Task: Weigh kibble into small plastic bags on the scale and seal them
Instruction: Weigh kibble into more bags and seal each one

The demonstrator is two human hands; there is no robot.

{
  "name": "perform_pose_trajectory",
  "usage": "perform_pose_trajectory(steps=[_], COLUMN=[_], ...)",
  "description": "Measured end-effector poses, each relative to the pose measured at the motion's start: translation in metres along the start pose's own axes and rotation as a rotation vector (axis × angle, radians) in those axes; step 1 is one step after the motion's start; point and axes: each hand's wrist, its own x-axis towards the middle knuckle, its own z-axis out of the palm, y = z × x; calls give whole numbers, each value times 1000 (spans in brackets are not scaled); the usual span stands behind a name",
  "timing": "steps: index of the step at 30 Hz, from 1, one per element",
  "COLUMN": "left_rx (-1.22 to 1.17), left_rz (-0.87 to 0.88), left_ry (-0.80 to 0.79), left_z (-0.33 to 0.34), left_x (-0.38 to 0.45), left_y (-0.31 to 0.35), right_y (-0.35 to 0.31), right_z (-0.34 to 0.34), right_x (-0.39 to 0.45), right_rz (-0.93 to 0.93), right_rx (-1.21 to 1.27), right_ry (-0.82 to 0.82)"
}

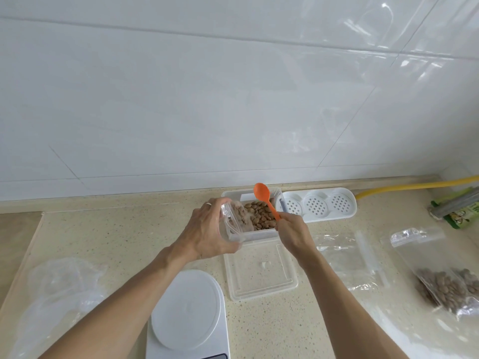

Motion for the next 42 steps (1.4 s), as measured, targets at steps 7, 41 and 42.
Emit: perform_pose_trajectory(steps=[7,41,42], left_rx=[109,496,502], left_rz=[-73,-50,-53], left_ry=[-15,-16,-25], left_z=[3,1,1], left_x=[7,43,45], left_y=[-20,-26,-25], right_y=[12,33,32], right_z=[-9,-17,-22], right_x=[7,26,26], right_rz=[-183,145,136], right_rx=[-85,548,561], right_ry=[313,312,320])
